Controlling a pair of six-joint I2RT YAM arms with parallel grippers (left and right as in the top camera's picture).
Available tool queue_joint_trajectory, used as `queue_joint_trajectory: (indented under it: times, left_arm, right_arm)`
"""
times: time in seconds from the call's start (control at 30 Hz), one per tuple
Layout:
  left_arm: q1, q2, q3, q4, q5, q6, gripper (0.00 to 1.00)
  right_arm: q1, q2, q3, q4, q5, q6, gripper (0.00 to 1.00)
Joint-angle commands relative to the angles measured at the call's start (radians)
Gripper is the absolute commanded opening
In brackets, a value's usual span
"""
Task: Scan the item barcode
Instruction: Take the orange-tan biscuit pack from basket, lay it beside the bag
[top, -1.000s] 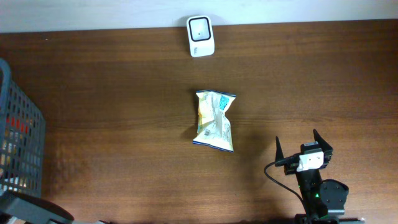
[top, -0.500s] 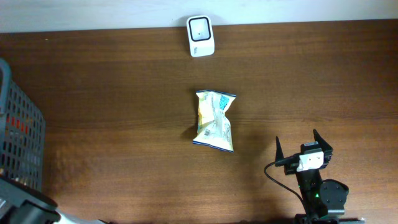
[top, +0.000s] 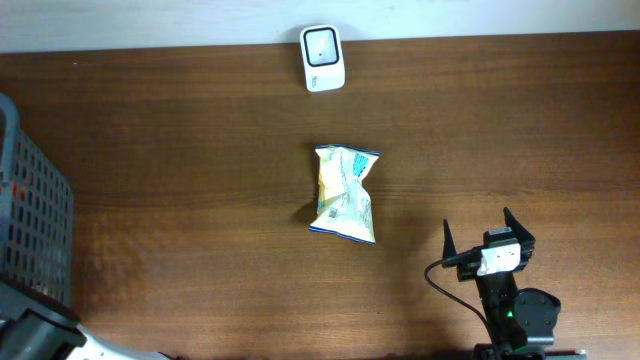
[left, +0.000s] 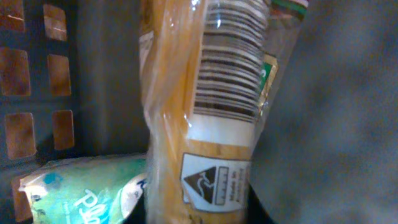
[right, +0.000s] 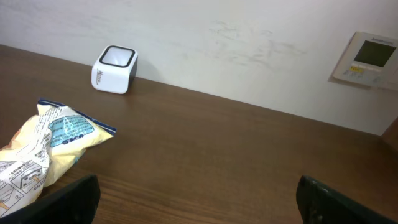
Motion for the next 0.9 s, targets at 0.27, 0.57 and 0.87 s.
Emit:
queue_joint_trajectory:
  times: [0.27,0.57,0.87]
  left_arm:
    - [-0.072,-0.22,0.13,-0.028,0.04,-0.393,0.0]
    - [-0.179,-0.584,0.312,-0.006,0.035,-0.498,0.0]
    - [-0.758,-0.741,0.306,-0.465,0.092,-0.893,0.0]
  right_arm:
    - [-0.008,-0.007,-0.008,-0.002,0.009,0.008,0.99]
    - [-0.008,-0.007,-0.008,-0.001,0.009,0.007,0.99]
    - [-0.008,-0.007,-0.008,-0.001,0.008,0.007,0.98]
